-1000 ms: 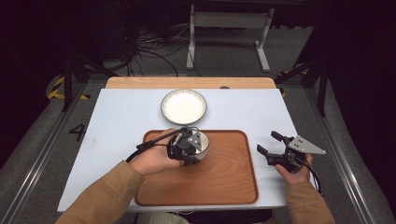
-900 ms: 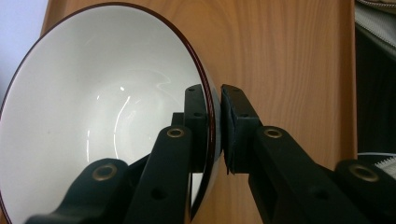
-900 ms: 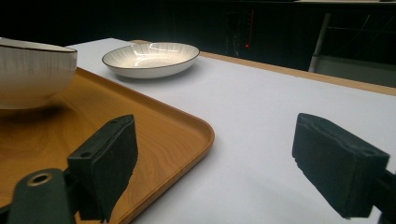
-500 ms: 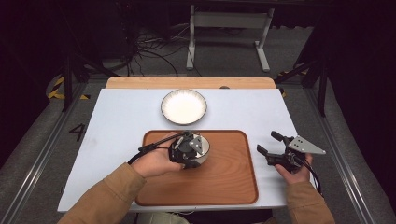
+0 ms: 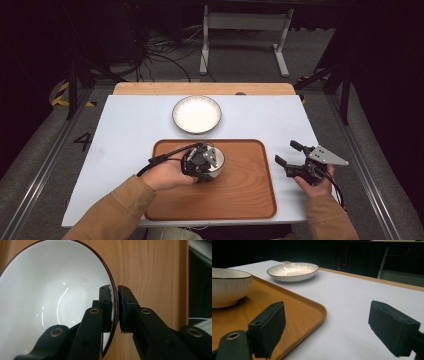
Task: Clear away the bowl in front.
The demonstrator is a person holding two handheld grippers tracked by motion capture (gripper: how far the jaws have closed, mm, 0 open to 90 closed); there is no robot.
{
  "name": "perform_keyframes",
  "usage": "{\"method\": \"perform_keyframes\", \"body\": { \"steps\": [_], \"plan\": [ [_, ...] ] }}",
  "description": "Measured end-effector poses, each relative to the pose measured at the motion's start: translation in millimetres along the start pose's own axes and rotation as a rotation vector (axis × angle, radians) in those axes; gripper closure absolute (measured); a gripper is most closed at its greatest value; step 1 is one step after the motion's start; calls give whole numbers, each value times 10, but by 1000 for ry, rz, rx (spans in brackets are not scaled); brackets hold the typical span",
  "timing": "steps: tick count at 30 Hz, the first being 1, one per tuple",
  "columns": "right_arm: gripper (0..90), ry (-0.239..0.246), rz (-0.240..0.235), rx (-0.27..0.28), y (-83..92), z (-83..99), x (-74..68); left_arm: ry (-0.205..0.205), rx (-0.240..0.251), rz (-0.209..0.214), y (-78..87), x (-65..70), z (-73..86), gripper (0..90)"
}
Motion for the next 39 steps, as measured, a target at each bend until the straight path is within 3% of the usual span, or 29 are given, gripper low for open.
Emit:
{"method": "perform_keyframes", "body": {
  "steps": [16,23,28,39],
  "plan": [
    [149,-1,1,2,0,0,1,5,10,58,-30,56,2,783],
    [149,-3,2,3,0,0,2,23,14,59,-18,54,5,690],
    [149,-4,0,4,1,0,6,49,48,65,33,52,19,626],
    [143,-7,-11,6,6,1,10,117,136,12,199,56,92,486]
  ]
}}
Point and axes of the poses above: each handheld gripper's, and its own axes: y roughly backward along the jaws, z roughly out of its underside, x roughly to its right, the point moved 1 cm from there along -y, roughly forward along the jaws, and after that the axes turned 13 degrees about -z, right-handed, at the moved point
